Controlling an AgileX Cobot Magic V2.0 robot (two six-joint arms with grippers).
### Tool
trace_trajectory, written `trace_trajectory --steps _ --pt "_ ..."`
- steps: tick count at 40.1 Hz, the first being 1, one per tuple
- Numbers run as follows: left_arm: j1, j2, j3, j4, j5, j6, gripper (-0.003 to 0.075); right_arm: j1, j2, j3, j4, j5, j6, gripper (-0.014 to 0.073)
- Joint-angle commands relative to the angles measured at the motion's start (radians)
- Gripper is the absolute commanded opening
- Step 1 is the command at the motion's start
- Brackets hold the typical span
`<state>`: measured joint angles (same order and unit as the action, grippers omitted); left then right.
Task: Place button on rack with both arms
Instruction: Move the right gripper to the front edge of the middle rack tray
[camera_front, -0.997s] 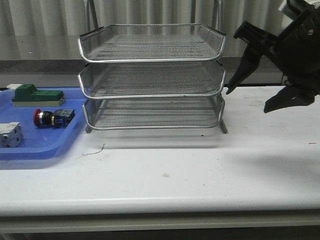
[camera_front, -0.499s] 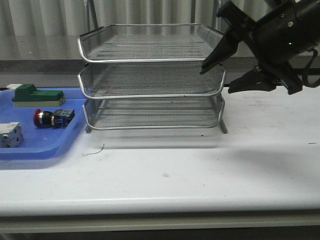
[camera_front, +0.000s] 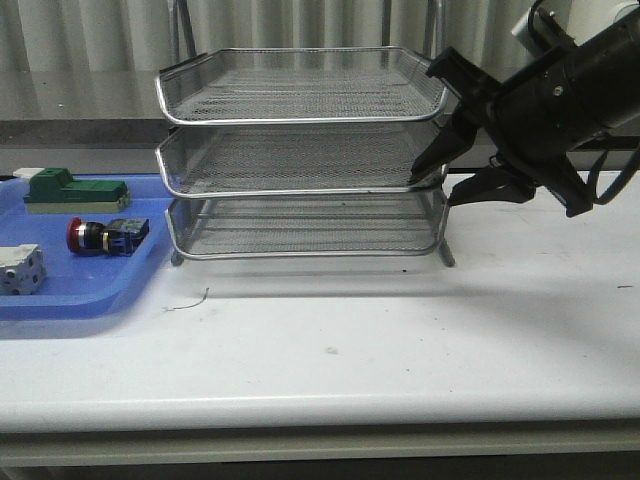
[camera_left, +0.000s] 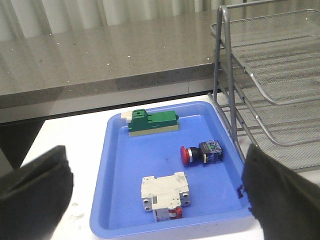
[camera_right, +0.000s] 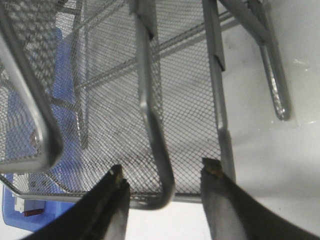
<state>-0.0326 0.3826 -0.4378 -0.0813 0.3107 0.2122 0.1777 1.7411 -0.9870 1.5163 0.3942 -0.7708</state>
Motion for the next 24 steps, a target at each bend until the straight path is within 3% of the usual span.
trace_trajectory --steps 1,9,24 --pt "0.001 0.012 -0.032 -0.011 -0.078 -0.010 0.0650 -0.005 -0.014 -0.062 0.033 0.036 -0.016 0.0359" --pt "0.001 0.012 -0.032 -0.011 -0.077 -0.010 0.0650 -0.005 0.007 -0.085 0.043 0.037 -0.016 0.0342" --pt "0.001 0.012 -0.032 -0.011 -0.077 -0.010 0.0650 -0.010 0.007 -0.085 0.043 0.030 -0.016 0.0021"
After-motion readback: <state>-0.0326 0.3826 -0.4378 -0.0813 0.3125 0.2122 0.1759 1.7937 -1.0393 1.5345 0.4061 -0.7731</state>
